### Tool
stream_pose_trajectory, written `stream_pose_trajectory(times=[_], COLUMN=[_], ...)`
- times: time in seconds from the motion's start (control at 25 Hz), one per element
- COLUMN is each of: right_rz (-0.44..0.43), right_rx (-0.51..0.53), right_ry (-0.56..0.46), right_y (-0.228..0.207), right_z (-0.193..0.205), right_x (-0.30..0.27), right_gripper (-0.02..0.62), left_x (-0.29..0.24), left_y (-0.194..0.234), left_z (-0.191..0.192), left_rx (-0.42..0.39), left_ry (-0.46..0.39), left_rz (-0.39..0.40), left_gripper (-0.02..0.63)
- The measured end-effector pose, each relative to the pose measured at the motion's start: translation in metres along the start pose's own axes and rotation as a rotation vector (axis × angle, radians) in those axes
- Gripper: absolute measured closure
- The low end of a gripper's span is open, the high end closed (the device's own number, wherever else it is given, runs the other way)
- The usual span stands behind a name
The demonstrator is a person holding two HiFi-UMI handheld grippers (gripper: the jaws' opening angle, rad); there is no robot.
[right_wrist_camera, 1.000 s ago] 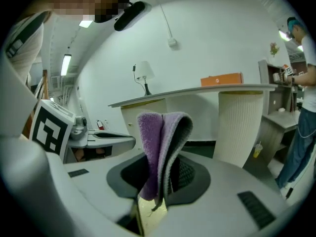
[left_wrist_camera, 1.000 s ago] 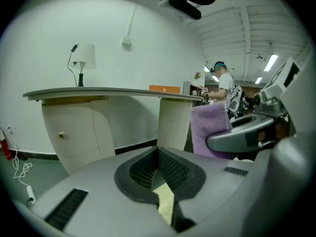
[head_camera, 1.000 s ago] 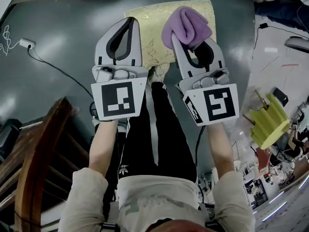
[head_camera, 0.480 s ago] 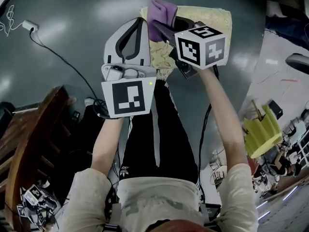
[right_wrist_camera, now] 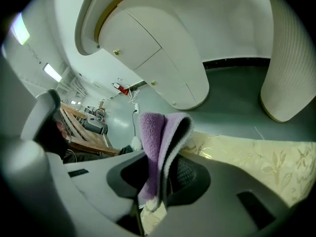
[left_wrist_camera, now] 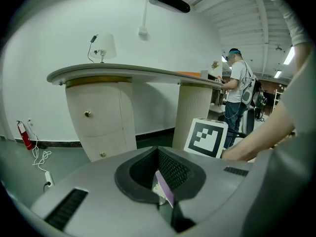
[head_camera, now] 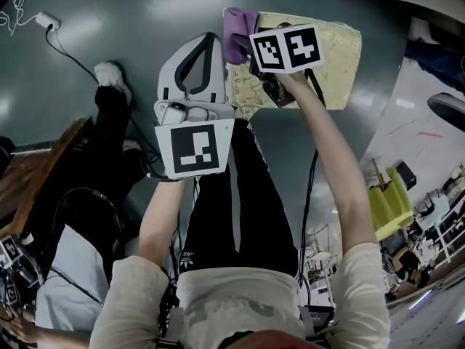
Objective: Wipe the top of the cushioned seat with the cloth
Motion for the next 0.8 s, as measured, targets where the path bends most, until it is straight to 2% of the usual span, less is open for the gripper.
stream_pose_trajectory(times=[0.28,0.52,0.8], right_rz=[-0.016,-0.037,-0.005], right_rx=[0.005,-0.017,-0.051], right_ry=[0.046,0.039,0.025], right_y=[0.000,-0.007,-0.045], right_z=[-0.007,-0.006,0.003], right_x=[-0.003,0.000,0.035], right_gripper=[0.498,0.498,0.497], left_x=[-0.004,-0.007,-0.013], left_y=[-0.008,-0.012,-0.025], left_z=[-0.007,-0.012,-0.021], left_rx=[-0.011,-0.068,-0.079], left_ry=[0.005,0.003,0.000], left_rz=[0.016,0.030,0.046], left_gripper=[0.598,0.600,0.598])
Point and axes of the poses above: the fingertips, and each gripper's own axes: x backward along the fingers, y to its left, z out of its underside, the point moved 6 cm from there along x, backward along the fingers, and after that the axes turned 5 degrees about z, right-handed, at the moved point
